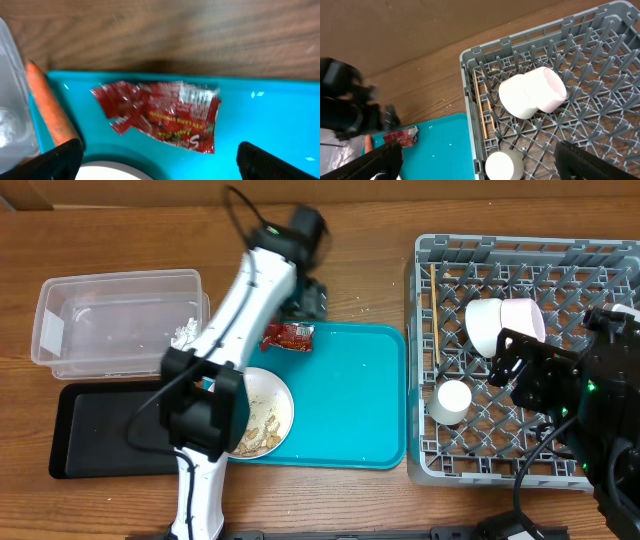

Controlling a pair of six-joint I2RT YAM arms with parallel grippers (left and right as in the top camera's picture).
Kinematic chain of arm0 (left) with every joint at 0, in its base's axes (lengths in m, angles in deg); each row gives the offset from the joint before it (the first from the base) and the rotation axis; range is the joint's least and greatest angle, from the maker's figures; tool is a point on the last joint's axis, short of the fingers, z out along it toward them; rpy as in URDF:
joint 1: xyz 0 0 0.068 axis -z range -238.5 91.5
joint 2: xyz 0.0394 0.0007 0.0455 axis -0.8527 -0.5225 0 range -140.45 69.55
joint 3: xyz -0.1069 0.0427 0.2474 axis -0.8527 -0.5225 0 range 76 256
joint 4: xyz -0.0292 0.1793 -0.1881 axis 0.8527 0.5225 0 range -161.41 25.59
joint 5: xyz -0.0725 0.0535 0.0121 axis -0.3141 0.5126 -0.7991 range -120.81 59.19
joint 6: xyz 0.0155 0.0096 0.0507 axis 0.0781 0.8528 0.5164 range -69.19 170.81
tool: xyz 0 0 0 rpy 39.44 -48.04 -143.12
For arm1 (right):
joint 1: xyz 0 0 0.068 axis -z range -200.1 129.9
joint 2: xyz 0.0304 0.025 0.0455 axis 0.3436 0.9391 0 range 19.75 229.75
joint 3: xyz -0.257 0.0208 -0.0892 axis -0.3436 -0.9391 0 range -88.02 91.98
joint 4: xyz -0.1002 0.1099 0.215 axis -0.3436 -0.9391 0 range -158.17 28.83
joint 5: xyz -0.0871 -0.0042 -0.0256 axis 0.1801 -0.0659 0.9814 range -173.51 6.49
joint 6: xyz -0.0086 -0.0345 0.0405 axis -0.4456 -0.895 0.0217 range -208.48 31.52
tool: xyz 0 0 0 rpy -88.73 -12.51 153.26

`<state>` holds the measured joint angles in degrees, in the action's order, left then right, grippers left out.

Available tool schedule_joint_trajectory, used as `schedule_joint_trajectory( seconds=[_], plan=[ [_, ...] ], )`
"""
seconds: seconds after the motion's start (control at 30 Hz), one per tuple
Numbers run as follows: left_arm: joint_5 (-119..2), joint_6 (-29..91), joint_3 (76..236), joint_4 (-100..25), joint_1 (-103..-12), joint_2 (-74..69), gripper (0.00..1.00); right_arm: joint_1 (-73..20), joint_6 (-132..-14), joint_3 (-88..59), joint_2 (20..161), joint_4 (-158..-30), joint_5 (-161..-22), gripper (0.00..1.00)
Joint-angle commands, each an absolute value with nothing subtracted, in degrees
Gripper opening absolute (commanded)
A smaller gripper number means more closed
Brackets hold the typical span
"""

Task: Sort waste into correct bins and load items into the dishwasher
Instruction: 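Grasp the red snack wrapper on the tray with the left gripper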

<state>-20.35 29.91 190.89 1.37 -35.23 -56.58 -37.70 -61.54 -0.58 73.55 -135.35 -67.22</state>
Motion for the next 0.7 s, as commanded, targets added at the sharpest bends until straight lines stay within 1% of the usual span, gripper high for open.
schedule_joint_trajectory(
  seconds=[0.0, 0.1, 0.2, 0.3, 0.37, 0.43, 0.47, 0.5, 0.53, 0.57, 0.63, 0.67],
  plan=[
    [-10.7, 24.2, 187.5, 1.0, -35.6, -56.2, 1.00, -37.3, -61.4, 0.5, 73.3, -135.1, -67.3, 1.00],
    [-10.2, 20.7, 185.4, 0.1, -37.1, -56.2, 1.00, -37.3, -61.4, 0.5, 73.3, -135.1, -67.3, 1.00],
    [-14.8, 21.0, 181.9, -3.0, -38.8, -56.4, 0.91, -37.3, -61.4, 0.5, 73.3, -135.1, -67.3, 1.00],
    [-19.6, 23.6, 178.6, -6.8, -39.8, -56.4, 0.82, -37.3, -61.4, 0.5, 73.3, -135.1, -67.3, 1.00],
    [-19.9, 23.9, 176.9, -8.8, -40.0, -56.4, 0.80, -37.3, -61.4, 0.5, 73.3, -135.1, -67.3, 1.00],
    [-20.0, 24.0, 175.5, -10.5, -40.0, -56.4, 0.72, -37.3, -61.4, 0.5, 73.3, -135.1, -67.3, 1.00],
    [-20.0, 24.0, 175.0, -10.8, -40.0, -56.4, 0.66, -37.3, -61.4, 0.5, 73.3, -135.1, -67.3, 1.00],
    [-19.9, 24.0, 174.5, -11.0, -40.0, -56.4, 0.56, -37.3, -61.4, 0.5, 73.3, -135.1, -67.3, 1.00],
    [-19.9, 24.0, 174.4, -11.0, -40.0, -56.4, 0.49, -37.3, -61.4, 0.5, 73.3, -135.1, -67.3, 1.00],
    [-19.9, 24.0, 174.4, -11.3, -40.0, -56.4, 0.42, -37.3, -61.4, 0.5, 73.3, -135.1, -67.3, 1.00],
    [-19.9, 24.9, 174.4, -12.3, -40.0, -56.4, 0.33, -37.3, -61.4, 0.5, 73.3, -135.1, -67.3, 1.00],
    [-20.0, 25.9, 174.4, -12.9, -40.0, -56.4, 0.23, -37.3, -61.4, 0.5, 73.3, -135.1, -67.3, 1.00]
  ],
)
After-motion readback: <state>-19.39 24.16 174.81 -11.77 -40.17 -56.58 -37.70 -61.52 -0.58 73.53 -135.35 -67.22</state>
